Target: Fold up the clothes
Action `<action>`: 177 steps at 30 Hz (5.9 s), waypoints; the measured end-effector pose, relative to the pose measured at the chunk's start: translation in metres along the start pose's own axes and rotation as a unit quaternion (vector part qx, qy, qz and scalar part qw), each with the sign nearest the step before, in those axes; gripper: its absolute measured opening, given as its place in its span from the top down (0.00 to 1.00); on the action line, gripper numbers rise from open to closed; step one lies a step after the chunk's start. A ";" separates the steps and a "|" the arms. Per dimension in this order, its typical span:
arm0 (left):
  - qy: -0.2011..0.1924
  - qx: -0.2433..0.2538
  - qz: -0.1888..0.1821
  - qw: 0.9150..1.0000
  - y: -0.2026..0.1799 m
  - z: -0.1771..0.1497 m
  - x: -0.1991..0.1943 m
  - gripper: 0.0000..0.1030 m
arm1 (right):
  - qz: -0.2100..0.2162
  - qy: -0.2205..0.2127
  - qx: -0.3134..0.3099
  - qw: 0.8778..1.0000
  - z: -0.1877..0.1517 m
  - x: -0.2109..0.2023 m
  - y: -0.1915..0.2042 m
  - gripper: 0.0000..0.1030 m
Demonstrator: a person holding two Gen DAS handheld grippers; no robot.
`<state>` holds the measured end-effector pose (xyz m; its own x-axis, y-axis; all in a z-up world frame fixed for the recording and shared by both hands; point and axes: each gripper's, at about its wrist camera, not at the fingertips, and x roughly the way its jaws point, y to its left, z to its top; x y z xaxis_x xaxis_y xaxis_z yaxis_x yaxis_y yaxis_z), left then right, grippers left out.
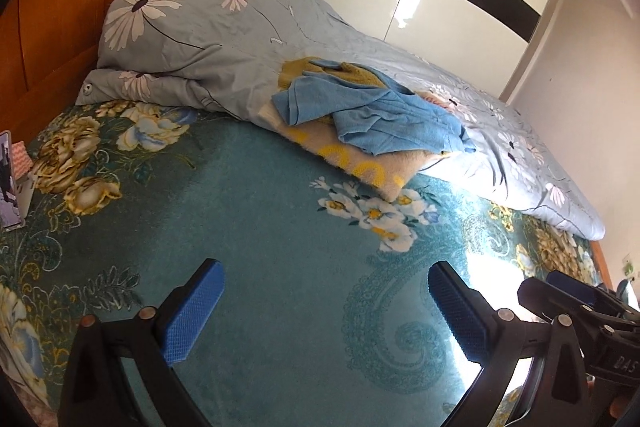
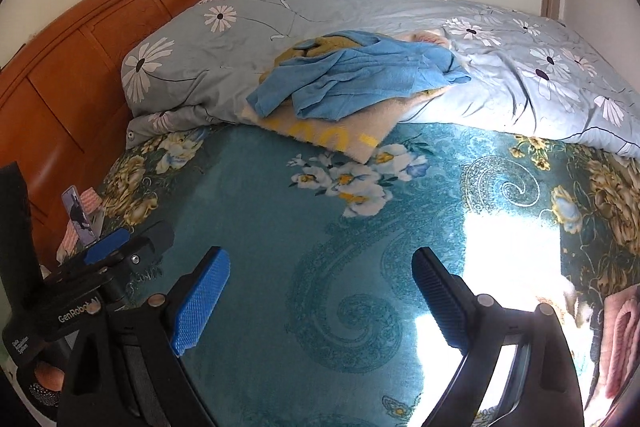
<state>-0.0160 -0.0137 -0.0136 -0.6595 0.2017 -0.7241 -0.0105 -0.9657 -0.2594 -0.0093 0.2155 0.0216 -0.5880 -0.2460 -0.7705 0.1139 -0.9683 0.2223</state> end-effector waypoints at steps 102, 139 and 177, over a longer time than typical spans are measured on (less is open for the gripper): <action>0.146 0.094 -0.032 0.984 -0.001 -0.023 0.043 0.00 | 0.006 0.136 0.193 0.972 -0.088 0.017 -0.116 0.90; 0.260 0.005 -0.131 0.957 -0.128 0.050 0.228 0.92 | -0.108 0.072 0.229 0.965 -0.090 -0.045 -0.230 0.93; 0.043 -0.070 -0.122 0.989 0.131 0.083 -0.031 0.92 | -0.181 -0.114 0.219 0.952 0.003 -0.189 -0.254 0.95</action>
<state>-0.0596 -0.1603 0.0277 -0.5831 0.4458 -0.6791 -0.0544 -0.8555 -0.5149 0.0706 0.5078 0.1132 -0.6891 0.1648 -0.7057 -0.4448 -0.8650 0.2323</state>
